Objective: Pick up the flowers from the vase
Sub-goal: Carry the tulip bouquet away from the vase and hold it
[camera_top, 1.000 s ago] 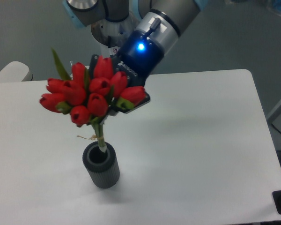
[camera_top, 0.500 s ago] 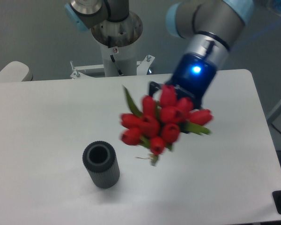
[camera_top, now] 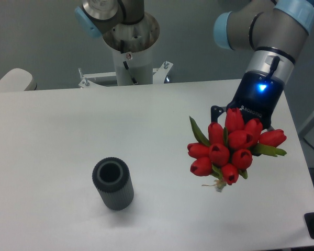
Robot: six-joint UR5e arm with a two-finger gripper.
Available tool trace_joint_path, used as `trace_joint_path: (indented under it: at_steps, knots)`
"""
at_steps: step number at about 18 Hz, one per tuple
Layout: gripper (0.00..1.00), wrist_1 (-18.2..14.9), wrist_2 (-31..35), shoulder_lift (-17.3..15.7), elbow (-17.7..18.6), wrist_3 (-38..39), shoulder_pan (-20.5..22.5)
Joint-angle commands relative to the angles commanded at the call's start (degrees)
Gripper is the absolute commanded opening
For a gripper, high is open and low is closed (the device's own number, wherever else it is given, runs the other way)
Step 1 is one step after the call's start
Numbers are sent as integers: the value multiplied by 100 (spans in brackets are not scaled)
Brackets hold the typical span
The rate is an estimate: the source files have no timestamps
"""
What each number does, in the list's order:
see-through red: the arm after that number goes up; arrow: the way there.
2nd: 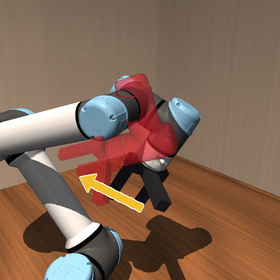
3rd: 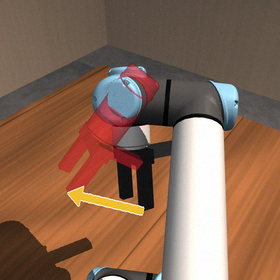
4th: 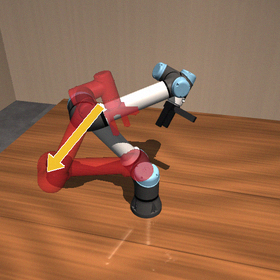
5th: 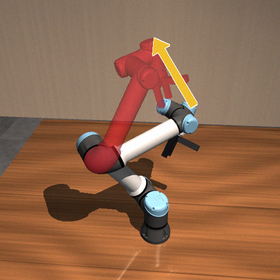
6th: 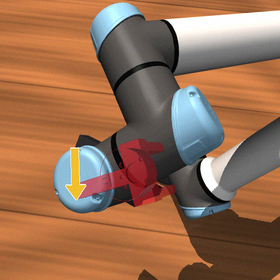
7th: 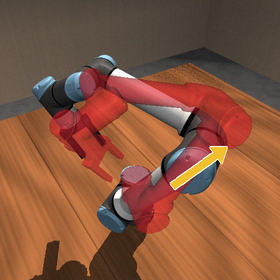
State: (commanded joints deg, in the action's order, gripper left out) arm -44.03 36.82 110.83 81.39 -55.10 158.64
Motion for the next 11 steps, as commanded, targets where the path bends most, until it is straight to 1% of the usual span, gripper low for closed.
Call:
trace_joint_path:
  at_steps: [4, 6, 11]
  knots:
    - [38, -9, 18, 0, 26, -35, -9]
    - [38, 0, 62, -9, 114, -53, -44]
    - [38, 0, 27, 35, 140, -474, -97]
